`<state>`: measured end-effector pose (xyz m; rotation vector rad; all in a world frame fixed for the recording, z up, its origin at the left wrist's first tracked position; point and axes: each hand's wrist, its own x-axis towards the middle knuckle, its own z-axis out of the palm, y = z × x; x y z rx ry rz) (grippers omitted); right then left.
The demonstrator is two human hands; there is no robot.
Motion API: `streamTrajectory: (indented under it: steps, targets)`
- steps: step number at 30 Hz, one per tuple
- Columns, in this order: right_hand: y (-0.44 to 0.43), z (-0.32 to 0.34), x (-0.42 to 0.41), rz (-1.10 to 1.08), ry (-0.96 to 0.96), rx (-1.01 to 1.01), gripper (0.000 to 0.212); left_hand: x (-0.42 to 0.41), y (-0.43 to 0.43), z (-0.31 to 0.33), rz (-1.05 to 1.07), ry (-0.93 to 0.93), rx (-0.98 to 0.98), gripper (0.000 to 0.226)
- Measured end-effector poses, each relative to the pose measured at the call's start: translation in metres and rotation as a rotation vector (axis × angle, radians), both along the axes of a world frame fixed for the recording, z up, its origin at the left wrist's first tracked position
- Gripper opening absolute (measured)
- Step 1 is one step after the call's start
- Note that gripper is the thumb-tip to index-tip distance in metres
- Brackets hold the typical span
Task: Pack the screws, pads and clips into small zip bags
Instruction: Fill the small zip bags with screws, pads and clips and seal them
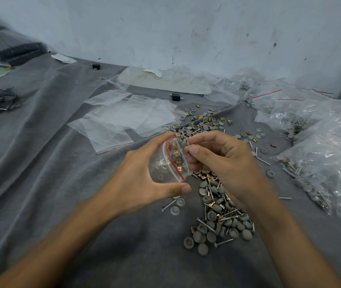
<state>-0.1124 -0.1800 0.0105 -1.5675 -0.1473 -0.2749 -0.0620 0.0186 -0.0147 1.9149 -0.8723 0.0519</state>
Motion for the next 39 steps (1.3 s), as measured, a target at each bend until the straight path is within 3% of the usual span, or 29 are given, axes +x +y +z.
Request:
streamTrajectory:
  steps: [4,9,19,28,31,35,39]
  targets:
    - [0.003,0.002,-0.002,0.049,0.027,0.017,0.008,0.001,0.001,0.0,0.004,-0.01,0.006,0.1]
    - [0.003,0.002,-0.002,-0.004,-0.036,-0.144,0.007,0.001,0.001,0.0,0.005,-0.016,0.024,0.102]
    - [0.003,0.002,-0.001,-0.02,-0.085,-0.227,0.024,0.0,0.001,0.0,0.007,-0.02,0.017,0.101]
    - [-0.006,-0.007,0.004,-0.21,0.006,-0.252,0.01,0.002,0.004,0.001,0.032,0.04,-0.023,0.102]
    - [-0.01,-0.013,0.006,-0.198,0.036,-0.407,0.012,0.005,0.006,0.001,0.051,0.062,-0.064,0.103]
    - [-0.012,-0.021,0.007,-0.073,0.074,-0.84,0.019,0.008,0.007,0.001,0.045,0.059,-0.084,0.1]
    - [-0.007,-0.03,0.007,0.051,0.144,-1.127,0.018,0.008,0.008,0.0,0.057,0.068,-0.088,0.102]
